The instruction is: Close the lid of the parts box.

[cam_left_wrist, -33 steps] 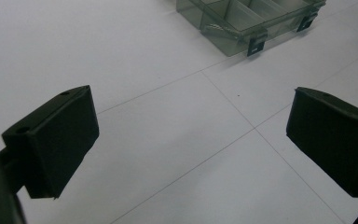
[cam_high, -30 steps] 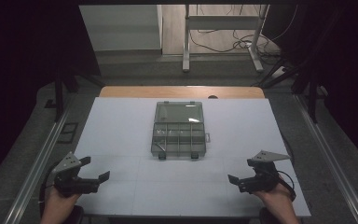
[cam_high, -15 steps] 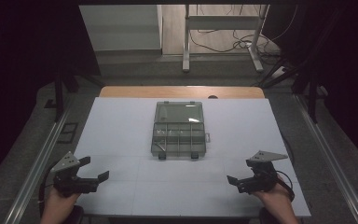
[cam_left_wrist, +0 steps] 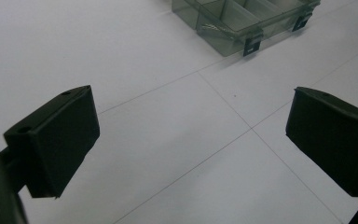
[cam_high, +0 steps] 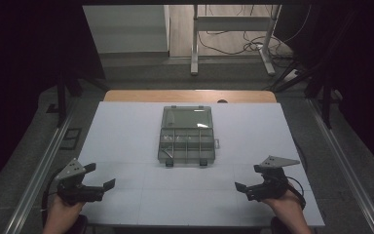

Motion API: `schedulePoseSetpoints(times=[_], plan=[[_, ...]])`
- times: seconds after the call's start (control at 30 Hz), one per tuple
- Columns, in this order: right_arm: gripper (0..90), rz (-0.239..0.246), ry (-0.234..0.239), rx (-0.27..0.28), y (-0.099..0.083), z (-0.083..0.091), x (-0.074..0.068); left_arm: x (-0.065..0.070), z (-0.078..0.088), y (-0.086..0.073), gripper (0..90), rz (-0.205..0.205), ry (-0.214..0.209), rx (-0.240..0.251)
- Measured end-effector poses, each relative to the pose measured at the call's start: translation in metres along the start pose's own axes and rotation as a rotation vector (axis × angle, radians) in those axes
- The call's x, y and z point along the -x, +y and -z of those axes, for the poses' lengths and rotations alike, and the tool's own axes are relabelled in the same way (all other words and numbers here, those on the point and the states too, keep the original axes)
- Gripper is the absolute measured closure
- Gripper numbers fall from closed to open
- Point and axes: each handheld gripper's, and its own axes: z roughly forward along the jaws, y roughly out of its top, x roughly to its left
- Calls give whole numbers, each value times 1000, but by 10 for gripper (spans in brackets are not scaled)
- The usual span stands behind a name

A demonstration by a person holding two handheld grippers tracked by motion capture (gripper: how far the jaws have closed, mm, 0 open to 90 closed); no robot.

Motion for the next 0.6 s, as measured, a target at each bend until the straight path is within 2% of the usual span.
schedulePoseSetpoints(times=[0.13, 0.3, 0.37, 0.47, 0.6], plan=[[0, 0, 4, 10, 5, -1, 0, -1, -2, 2, 34, -6, -35, 18], [0, 8, 24, 12, 12, -5, -2, -1, -3, 6, 40, 3, -39, 28], [0, 20, 27, 13, 16, -6, -3, 0, -5, 8, 50, -22, -27, 29], [0, 28, 31, 15, 21, -9, -4, 2, -7, 11, 50, -55, 18, 15], [0, 39, 33, 6, 26, -13, -5, 0, -8, 15, 53, -12, -9, 13]])
